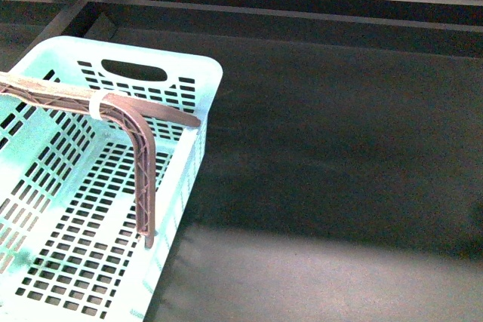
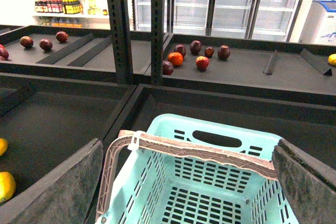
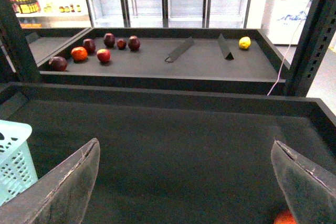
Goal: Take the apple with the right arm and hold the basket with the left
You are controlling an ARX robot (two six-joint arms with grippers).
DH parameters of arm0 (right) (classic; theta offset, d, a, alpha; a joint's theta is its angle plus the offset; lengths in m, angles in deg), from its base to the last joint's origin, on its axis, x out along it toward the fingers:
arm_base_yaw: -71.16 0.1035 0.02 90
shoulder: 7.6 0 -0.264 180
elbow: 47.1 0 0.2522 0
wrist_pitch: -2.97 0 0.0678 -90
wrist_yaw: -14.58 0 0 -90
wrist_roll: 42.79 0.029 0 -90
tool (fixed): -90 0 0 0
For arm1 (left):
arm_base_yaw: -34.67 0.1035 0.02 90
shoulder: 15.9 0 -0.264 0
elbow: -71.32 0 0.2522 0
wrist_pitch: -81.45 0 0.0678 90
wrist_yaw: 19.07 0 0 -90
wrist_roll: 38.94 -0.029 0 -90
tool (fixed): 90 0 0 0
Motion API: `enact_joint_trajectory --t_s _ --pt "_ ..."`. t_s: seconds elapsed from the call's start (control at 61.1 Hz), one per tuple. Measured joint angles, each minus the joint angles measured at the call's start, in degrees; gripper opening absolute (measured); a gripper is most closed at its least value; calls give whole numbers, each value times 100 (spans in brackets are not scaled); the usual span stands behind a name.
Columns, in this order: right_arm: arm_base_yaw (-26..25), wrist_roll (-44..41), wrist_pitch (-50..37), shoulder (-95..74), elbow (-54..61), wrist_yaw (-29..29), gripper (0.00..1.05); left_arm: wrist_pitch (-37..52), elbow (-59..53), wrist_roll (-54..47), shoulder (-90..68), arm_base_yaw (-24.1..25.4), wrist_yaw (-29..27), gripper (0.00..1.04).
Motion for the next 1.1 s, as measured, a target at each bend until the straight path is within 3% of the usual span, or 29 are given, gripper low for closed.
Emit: enact_joint_trajectory --t_s 0.54,0.573,0.622,0.688,0.868,1.097 --pt "0 0 0 0 0 0 96 -11 7 37 -9 7 28 98" --pt "0 0 0 0 0 2 96 -354 125 289 -153 109 420 98" --pt "0 0 0 0 0 -13 96 -1462 627 1598 -1051 306 1421 98" --pt "2 0 0 2 0 -2 96 -1246 802 3414 -1996 422 1939 98" --pt "2 0 0 2 0 -2 96 254 1283 5506 -3978 675 2218 98" --pt "2 0 0 4 0 -2 96 1523 1709 6367 -6391 544 1971 98"
